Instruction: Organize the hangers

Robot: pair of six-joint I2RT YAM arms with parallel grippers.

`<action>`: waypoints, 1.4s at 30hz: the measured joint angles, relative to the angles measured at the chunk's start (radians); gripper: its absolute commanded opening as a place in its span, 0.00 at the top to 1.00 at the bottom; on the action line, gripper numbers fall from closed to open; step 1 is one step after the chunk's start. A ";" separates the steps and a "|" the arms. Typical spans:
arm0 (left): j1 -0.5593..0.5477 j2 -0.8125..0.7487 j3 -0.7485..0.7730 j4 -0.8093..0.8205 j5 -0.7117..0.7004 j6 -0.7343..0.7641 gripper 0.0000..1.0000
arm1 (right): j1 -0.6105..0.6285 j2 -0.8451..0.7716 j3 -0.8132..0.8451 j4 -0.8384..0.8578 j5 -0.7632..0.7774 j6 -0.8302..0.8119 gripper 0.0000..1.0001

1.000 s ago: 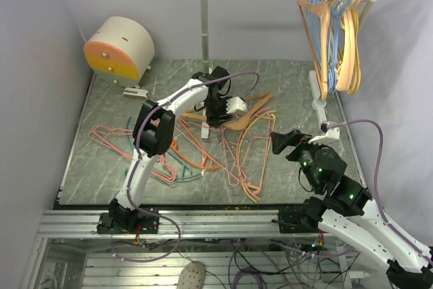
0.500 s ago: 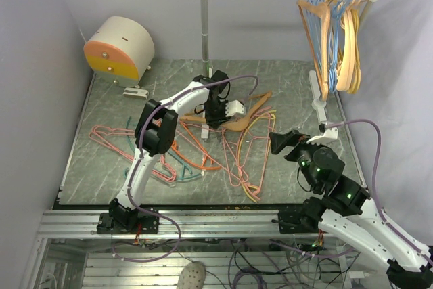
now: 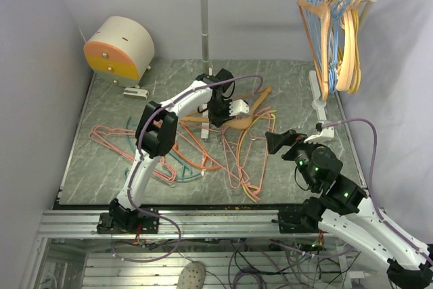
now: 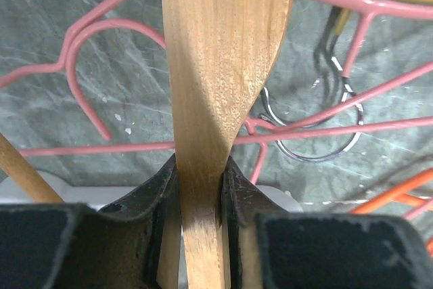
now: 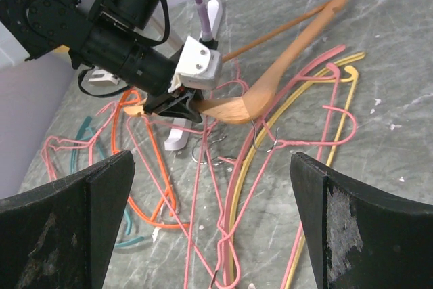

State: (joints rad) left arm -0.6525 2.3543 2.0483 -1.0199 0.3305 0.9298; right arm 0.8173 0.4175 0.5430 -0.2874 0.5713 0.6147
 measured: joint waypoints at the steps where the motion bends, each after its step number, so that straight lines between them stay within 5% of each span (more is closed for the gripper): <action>1: -0.003 -0.011 0.001 -0.004 0.000 -0.004 0.93 | 0.000 -0.001 -0.003 0.006 -0.010 -0.002 0.00; 12: -0.045 -0.314 -0.016 0.062 0.056 -0.229 0.93 | 0.000 -0.059 -0.053 0.104 -0.201 -0.049 0.00; 21: -0.051 -0.436 -0.295 0.518 0.141 -0.859 0.93 | 0.000 0.050 -0.103 0.239 -0.311 -0.066 0.00; 29: -0.075 -0.428 -0.309 0.748 0.104 -1.273 0.93 | 0.000 0.140 -0.164 0.430 -0.299 -0.026 0.01; 42: -0.141 -0.404 -0.277 0.793 0.006 -1.484 0.93 | 0.000 0.395 -0.156 0.595 -0.247 0.092 0.03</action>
State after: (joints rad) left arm -0.7937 1.9499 1.7710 -0.2268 0.3367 -0.5537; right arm 0.8177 0.8124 0.3870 0.3073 0.3241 0.7067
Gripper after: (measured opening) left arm 0.313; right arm 0.972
